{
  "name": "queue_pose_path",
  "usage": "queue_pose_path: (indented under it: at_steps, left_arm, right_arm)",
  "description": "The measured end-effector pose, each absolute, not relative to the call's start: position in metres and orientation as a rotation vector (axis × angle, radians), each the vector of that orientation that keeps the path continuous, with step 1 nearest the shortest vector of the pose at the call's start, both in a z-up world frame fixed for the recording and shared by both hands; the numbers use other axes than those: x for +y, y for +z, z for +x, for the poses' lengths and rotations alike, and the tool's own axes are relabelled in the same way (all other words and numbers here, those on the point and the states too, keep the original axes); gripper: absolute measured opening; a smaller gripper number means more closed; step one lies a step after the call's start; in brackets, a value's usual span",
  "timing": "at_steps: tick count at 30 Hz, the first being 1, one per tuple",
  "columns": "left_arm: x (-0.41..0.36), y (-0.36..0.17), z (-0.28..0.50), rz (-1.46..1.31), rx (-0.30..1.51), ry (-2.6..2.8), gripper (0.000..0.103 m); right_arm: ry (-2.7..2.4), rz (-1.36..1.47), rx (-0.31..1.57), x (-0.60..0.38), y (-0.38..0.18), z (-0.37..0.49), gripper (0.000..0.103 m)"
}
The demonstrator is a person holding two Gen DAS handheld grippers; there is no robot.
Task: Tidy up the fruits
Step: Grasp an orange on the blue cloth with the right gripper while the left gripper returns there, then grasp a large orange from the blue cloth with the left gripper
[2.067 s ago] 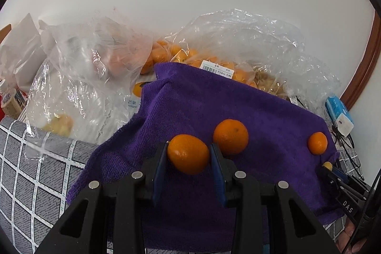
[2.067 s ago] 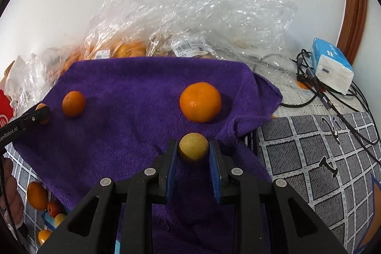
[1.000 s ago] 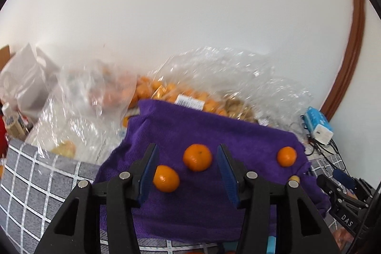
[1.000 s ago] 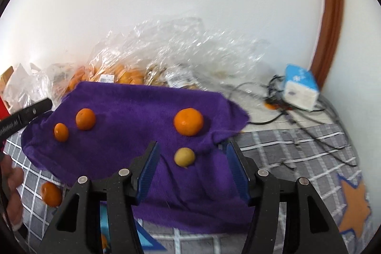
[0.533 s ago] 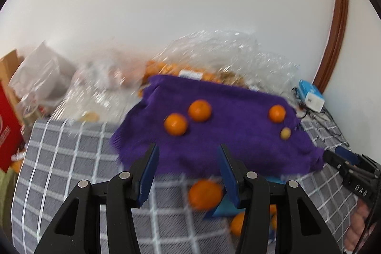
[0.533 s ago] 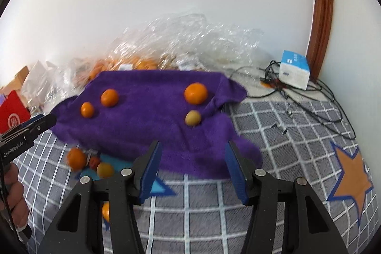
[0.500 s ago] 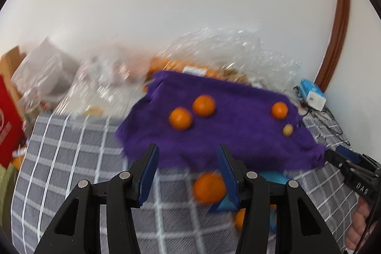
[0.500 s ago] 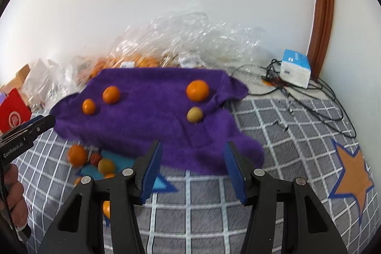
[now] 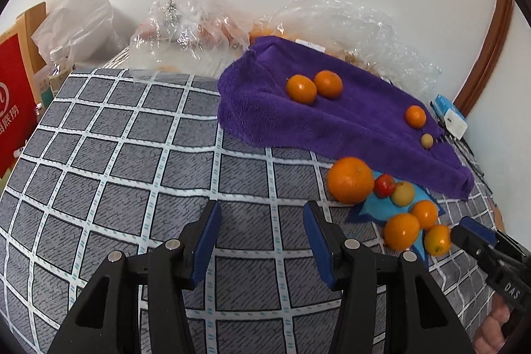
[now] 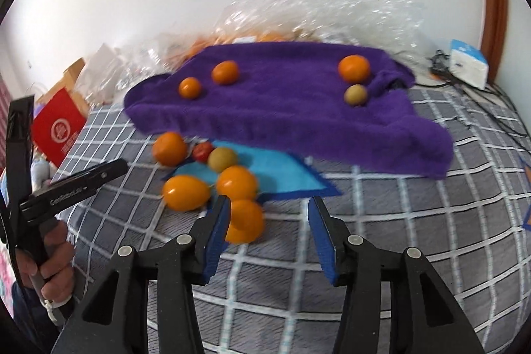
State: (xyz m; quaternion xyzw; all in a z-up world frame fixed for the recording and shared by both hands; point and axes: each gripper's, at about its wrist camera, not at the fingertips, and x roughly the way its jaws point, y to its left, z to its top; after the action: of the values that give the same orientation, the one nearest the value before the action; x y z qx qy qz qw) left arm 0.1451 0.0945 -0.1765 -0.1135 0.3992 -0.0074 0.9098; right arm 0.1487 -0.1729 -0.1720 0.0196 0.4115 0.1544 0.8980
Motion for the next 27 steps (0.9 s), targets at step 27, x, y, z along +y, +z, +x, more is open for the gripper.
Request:
queue_pose_path:
  at_steps: [27]
  left_arm:
    - [0.077,-0.181,0.151,-0.122,0.871,-0.029,0.058]
  right_arm:
    - [0.134,-0.005,0.841,-0.228,-0.185,0.164,0.035]
